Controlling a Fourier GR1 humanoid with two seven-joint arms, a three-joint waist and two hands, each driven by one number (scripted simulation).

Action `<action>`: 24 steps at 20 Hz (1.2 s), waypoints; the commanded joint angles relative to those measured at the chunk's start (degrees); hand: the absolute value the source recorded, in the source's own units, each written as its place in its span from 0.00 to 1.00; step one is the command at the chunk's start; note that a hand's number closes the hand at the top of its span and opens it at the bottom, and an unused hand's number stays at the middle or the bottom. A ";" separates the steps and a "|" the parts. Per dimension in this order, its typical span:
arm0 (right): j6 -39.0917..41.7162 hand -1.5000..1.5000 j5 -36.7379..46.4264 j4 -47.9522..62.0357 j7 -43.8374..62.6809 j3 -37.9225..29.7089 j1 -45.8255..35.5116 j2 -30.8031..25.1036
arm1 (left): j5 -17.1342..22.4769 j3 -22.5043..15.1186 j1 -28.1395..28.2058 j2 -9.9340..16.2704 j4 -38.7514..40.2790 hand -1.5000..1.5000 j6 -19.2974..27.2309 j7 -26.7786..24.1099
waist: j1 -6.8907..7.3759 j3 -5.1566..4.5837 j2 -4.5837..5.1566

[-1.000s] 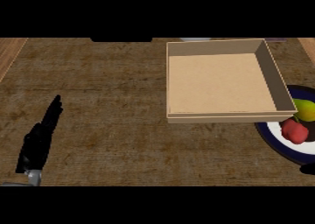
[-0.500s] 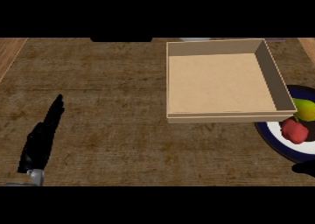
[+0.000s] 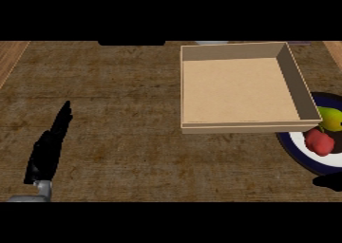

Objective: Pick the bell pepper from the plate and place it in the cardboard box

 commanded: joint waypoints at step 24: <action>-2.44 1.00 15.64 11.13 -9.49 -3.63 -5.83 8.20 | -5.63 5.02 3.59 -4.55 -5.95 0.50 -5.71 2.35 | 0.23 0.02 0.00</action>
